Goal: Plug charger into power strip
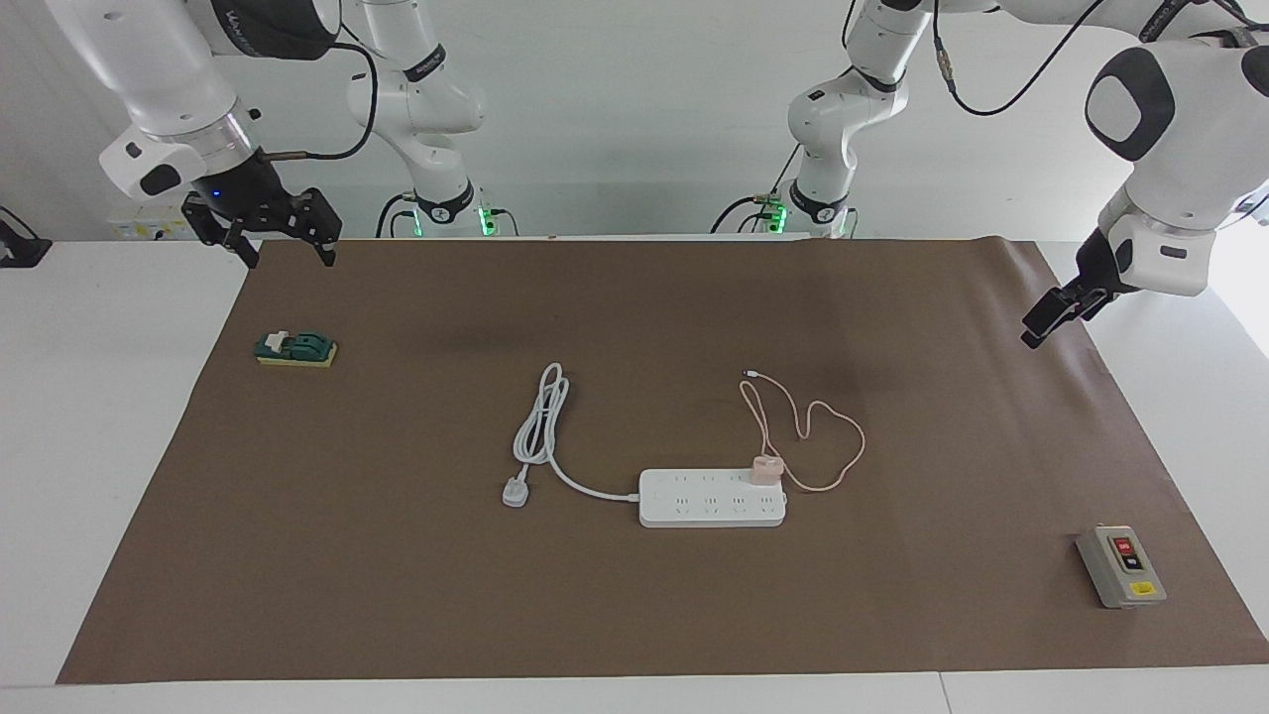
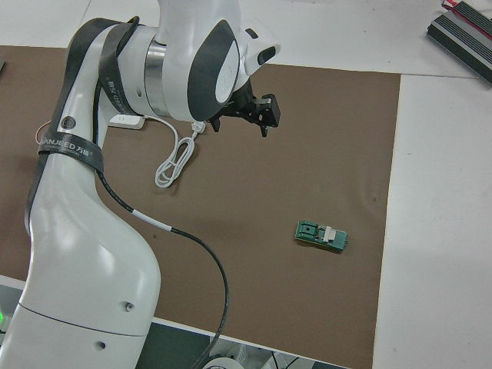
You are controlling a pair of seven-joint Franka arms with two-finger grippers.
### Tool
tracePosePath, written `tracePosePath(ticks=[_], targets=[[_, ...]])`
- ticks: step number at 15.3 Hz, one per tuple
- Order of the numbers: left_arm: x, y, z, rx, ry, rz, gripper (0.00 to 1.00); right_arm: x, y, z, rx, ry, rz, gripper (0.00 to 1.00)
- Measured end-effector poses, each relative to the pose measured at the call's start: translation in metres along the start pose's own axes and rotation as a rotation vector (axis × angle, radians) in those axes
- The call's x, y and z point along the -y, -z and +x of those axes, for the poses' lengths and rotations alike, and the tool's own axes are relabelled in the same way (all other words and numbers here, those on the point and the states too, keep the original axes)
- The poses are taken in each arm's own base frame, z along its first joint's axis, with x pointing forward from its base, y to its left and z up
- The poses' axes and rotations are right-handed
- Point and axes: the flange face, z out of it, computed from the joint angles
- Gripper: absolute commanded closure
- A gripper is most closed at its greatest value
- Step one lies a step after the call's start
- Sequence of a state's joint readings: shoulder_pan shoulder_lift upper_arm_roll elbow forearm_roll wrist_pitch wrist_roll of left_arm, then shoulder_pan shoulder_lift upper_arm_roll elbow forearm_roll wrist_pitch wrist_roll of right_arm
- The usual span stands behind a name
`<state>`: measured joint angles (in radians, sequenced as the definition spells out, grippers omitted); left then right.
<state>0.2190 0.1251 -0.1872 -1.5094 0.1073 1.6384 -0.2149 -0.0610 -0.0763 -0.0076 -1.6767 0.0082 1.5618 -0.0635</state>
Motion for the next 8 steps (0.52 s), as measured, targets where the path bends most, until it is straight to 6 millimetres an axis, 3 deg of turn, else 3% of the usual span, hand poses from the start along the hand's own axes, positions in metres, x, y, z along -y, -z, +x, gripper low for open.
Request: tracePosePath(ticks=[8], targets=[[-0.016, 0.016, -0.039, 0.019, -0.07, -0.026, 0.0, 0.0, 0.0, 0.0, 0.001, 0.0, 0.0, 0.0]])
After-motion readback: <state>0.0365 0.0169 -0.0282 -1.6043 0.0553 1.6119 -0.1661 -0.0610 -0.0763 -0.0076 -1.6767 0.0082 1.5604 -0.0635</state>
